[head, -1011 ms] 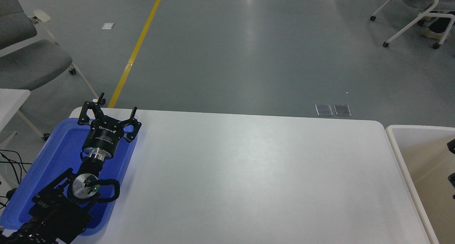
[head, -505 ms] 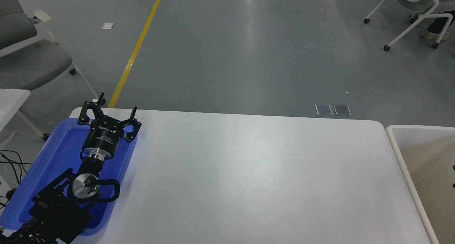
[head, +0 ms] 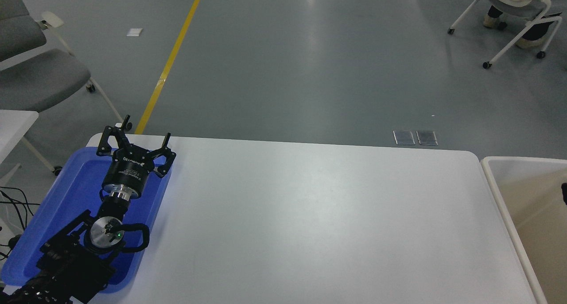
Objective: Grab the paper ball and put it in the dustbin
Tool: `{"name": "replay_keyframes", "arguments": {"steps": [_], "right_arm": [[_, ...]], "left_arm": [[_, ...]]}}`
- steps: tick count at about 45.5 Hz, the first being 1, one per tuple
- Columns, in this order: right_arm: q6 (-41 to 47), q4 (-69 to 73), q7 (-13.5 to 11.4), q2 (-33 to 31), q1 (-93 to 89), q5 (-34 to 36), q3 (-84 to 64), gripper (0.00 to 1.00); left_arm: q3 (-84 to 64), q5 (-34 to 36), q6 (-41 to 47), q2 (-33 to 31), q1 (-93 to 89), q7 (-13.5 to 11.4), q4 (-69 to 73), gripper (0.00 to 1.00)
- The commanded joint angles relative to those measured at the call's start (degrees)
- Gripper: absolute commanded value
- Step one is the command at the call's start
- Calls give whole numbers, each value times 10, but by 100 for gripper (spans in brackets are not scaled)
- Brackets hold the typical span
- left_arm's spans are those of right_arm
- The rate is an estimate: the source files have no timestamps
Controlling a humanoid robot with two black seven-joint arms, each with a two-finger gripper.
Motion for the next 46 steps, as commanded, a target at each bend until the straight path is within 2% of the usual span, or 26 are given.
{"name": "replay_keyframes", "arguments": {"steps": [1,5,11,18,20,22,25,27,36,46], "right_arm": [[83,104,11,4,-48,62,104,100],[97,139,52,25,-62,75,118,100],[107,180,154,44,-90,72,115,100],[107,227,208,69,-111,31,111,100],[107,246,236,83,-114,-4,111,100],[107,258,277,92,-118,-36,112,100],[106,261,355,111,-127,-77,111,100],[106,261,388,126,-132,-85,110,100],[102,261,387,169,-160,-86,104,100],[91,269,392,182,-169,-85,114,100]], "left_arm": [[0,0,0,0,0,0,0,100],[0,0,0,0,0,0,0,100],[0,0,0,0,0,0,0,100],[0,0,0,0,0,0,0,100],[0,0,0,0,0,0,1,100],[0,0,0,0,0,0,0,100],[0,0,0,0,0,0,0,100],[0,0,0,0,0,0,0,100],[0,0,0,0,0,0,0,100],[0,0,0,0,0,0,0,100]]}}
